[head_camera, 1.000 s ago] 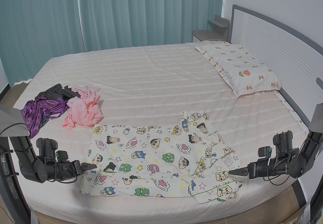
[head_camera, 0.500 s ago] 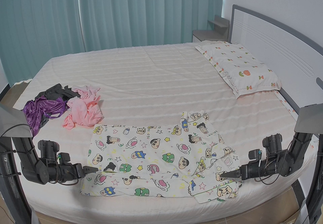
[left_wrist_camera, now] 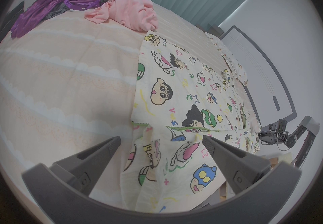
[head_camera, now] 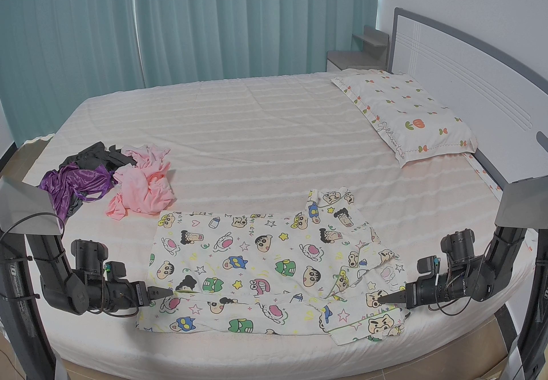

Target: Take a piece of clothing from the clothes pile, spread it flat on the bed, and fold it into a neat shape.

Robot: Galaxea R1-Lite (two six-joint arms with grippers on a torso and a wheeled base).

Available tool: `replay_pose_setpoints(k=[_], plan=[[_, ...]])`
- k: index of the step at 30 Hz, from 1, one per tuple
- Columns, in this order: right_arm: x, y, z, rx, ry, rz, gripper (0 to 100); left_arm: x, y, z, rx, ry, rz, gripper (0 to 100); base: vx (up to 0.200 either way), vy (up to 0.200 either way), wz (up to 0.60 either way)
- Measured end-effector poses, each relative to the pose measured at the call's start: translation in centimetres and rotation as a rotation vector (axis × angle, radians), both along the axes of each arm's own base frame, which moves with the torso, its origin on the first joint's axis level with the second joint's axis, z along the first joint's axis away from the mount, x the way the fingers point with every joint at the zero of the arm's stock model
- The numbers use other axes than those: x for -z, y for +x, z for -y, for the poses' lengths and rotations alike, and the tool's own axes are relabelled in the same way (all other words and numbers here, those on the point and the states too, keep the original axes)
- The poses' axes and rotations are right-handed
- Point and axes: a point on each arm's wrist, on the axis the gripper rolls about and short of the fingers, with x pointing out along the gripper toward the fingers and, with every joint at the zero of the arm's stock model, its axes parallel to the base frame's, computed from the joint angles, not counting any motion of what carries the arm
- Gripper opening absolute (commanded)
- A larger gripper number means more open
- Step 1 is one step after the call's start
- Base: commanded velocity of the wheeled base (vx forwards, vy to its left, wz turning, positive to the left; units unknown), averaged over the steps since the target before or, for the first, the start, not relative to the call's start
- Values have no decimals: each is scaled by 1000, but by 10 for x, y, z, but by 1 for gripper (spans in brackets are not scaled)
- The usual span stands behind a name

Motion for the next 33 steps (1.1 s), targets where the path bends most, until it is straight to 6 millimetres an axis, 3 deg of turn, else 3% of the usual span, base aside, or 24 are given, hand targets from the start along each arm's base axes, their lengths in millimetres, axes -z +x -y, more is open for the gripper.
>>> replay_pose_setpoints(k=[7, 8, 24, 33], plan=[[0, -1, 0, -15, 22, -3, 0, 4, 5, 3, 16, 52, 8, 100, 0, 0, 0], [0, -1, 0, -16, 23, -3, 0, 4, 5, 3, 16, 52, 9, 0, 0, 0, 0], [-1, 0, 0, -17, 25, 5, 0, 5, 10, 2, 11, 53, 19, 0, 0, 0, 0], [-10, 10, 3, 17, 52, 112, 0, 4, 13, 0, -38, 20, 12, 0, 0, 0, 0]])
